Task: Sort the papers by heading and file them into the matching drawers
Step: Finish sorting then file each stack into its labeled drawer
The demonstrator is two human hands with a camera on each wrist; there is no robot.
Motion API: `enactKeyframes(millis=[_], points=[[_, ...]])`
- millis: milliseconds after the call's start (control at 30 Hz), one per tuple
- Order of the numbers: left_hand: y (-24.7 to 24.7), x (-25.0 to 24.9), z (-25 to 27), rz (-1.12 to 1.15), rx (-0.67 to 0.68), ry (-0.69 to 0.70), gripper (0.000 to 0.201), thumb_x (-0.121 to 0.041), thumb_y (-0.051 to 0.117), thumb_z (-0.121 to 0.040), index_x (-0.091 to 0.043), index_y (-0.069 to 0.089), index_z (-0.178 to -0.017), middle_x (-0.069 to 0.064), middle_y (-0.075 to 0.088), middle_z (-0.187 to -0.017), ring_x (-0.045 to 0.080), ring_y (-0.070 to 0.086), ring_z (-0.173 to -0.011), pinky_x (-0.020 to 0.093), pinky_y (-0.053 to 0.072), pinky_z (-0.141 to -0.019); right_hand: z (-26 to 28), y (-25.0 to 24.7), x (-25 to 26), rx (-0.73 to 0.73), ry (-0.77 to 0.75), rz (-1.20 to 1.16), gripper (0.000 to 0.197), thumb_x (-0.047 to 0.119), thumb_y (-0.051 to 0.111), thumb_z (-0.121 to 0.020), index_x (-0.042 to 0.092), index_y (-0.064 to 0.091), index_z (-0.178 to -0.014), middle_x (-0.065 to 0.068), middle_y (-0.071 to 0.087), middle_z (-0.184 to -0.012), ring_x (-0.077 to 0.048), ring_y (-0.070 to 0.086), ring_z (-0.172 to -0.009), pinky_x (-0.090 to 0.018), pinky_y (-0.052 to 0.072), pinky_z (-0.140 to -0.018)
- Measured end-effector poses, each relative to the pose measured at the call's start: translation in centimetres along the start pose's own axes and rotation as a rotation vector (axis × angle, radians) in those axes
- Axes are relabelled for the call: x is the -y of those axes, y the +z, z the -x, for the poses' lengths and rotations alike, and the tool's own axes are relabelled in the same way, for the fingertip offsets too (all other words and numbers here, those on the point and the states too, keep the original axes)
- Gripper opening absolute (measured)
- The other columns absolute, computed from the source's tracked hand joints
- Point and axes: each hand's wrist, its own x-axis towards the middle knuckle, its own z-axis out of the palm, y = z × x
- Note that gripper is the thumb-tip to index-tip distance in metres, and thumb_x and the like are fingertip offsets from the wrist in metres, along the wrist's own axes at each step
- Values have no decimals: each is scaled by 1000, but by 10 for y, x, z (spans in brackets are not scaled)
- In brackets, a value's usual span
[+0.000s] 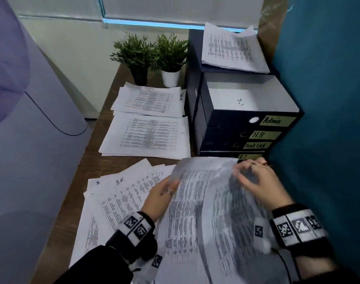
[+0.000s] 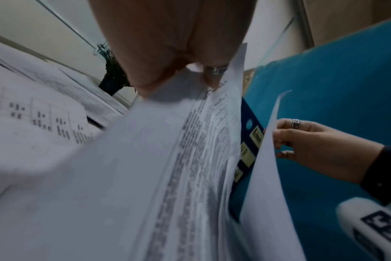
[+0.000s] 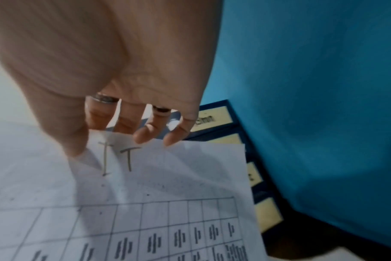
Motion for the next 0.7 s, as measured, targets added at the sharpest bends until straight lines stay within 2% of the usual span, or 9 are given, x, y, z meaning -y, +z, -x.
enactKeyframes(millis=[67,133,200,267,367,500,600,667,700], points=[[-12,-13,3,114,28,10,27,-35,37,-95,-28,63,-103,-19,67,-95,-12,62,-86,7,45,-74,-11,7,28,15,1,53,7,35,56,-87,35,60,-93,14,62,-96,-16,45,-102,-43,39,-96],[-20,-16,7,176,53,5,26,-39,39,-93,-31,63,-98,-20,70,-89,-6,65,-86,7,47,-72,-23,23,52,-11,-13,112,13,38,55,-87,32,62,-97,11,64,-98,-10,41,-96,-38,36,-95],[-23,-15,12,170,74,7,17,-40,55,-85,-35,59,-100,-26,69,-89,-7,63,-87,6,47,-71,-32,43,76,-43,-39,199,18,38,53,-89,28,64,-97,8,66,-99,-8,41,-92,-31,30,-87],[-27,-7,17,61,84,20,39,-36,70,-76,-38,53,-111,-29,65,-95,-10,61,-91,3,45,-69,-36,64,95,-56,-60,228,17,38,53,-89,27,65,-95,8,66,-98,-12,46,-93,-29,26,-82],[-46,0,18,-57,-57,30,36,-21,65,-84,-17,56,-118,-7,66,-106,10,64,-97,5,46,-71,-40,84,109,-121,-125,145,16,33,58,-87,23,66,-97,5,60,-110,-17,49,-104,-34,32,-89],[-90,1,13,99,-166,11,15,-11,64,-84,-22,61,-94,-3,66,-89,13,63,-82,11,48,-62,-44,84,103,-234,85,-146,62,26,71,-78,22,42,-133,-4,32,-139,-14,35,-121,-31,30,-105],[-120,1,9,337,-182,-33,20,-6,64,-82,-16,62,-99,2,69,-96,16,64,-88,20,51,-72,-46,84,93,-50,235,-495,89,27,78,-69,21,25,-140,-3,40,-140,-10,49,-119,-29,43,-101],[-131,5,6,489,-173,-76,23,-7,61,-84,-17,60,-105,-5,72,-96,8,68,-89,17,53,-73,-44,90,91,158,339,-744,81,27,79,-63,15,40,-133,-6,59,-127,-6,64,-103,-19,53,-86],[-134,7,4,503,-174,-91,23,-11,60,-86,-18,60,-107,-9,72,-97,4,68,-90,16,53,-74,-42,94,89,224,383,-771,75,34,81,-59,14,52,-124,-7,65,-121,-11,66,-103,-23,54,-87]])
